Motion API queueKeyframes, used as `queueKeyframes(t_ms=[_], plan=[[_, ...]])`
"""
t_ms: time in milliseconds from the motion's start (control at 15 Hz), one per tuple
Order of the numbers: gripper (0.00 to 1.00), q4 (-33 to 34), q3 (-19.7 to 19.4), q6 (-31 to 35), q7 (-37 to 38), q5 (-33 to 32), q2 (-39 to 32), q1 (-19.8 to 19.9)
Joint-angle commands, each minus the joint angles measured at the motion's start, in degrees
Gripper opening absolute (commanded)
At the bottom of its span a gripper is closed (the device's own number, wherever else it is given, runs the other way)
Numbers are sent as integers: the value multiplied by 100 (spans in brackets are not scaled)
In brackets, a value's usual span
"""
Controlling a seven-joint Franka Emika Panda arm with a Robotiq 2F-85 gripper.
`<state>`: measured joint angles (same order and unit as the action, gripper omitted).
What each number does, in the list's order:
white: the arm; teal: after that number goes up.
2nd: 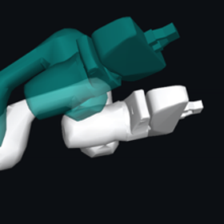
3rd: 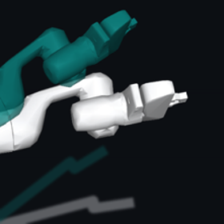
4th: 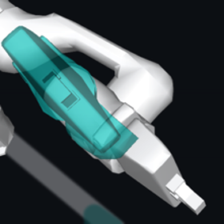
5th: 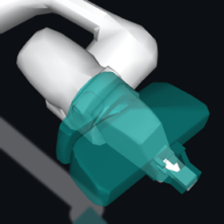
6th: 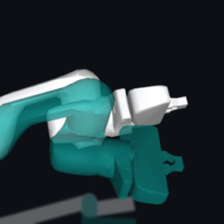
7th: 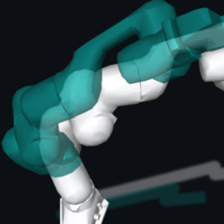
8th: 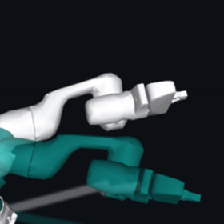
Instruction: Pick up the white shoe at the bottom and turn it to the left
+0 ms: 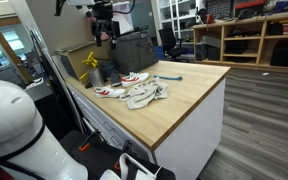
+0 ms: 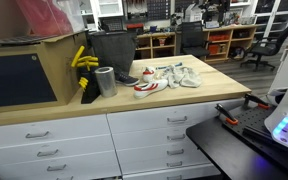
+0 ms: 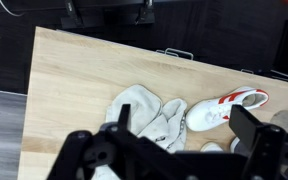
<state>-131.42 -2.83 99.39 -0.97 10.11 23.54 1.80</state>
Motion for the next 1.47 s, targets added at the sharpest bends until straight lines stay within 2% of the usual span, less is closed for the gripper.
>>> queueKeyframes(t_ms=[0, 400, 1000, 1400], plan=[[100, 13, -8, -57, 17, -28, -36, 20], [100, -224, 286, 611, 1052, 545, -319, -81], [100, -246, 1206, 1742, 3233, 1484, -1283, -614], [100, -277, 1183, 1711, 3183, 1400, -1383, -719]])
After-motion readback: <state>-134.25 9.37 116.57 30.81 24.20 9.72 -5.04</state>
